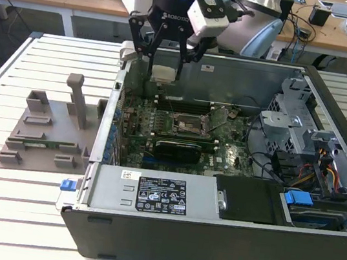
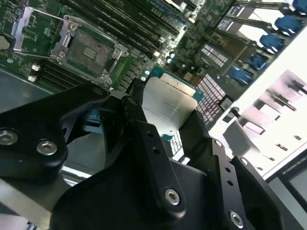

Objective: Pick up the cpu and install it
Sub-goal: 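Pick up the cpu and move it towards the insertion slot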

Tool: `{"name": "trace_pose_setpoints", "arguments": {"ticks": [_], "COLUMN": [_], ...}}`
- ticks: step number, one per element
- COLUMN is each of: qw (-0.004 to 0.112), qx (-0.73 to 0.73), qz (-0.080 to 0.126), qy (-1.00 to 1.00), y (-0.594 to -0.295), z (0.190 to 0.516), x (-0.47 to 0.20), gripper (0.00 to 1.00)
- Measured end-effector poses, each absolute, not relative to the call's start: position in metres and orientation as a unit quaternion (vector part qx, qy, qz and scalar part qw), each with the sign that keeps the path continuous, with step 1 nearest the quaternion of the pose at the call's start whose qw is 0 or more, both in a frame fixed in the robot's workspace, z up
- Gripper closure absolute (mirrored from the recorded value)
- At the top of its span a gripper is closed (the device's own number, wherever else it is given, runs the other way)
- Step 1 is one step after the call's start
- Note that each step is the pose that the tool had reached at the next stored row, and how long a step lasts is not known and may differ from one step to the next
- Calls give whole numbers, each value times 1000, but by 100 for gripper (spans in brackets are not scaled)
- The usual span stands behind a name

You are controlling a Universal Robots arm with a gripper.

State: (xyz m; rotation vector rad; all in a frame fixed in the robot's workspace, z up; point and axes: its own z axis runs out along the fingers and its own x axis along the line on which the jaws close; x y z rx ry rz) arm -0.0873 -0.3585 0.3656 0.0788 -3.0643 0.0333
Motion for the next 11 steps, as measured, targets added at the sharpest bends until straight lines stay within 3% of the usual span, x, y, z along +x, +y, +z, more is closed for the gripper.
{"name": "trace_pose_setpoints", "arguments": {"ticks": [9, 11], "qw": [40, 28], "qx": [26, 25], "qz": [11, 11], "qy": [-999, -999], "y": [-357, -357], "z": [353, 353], "x": [-81, -81], "gripper": [46, 46]}}
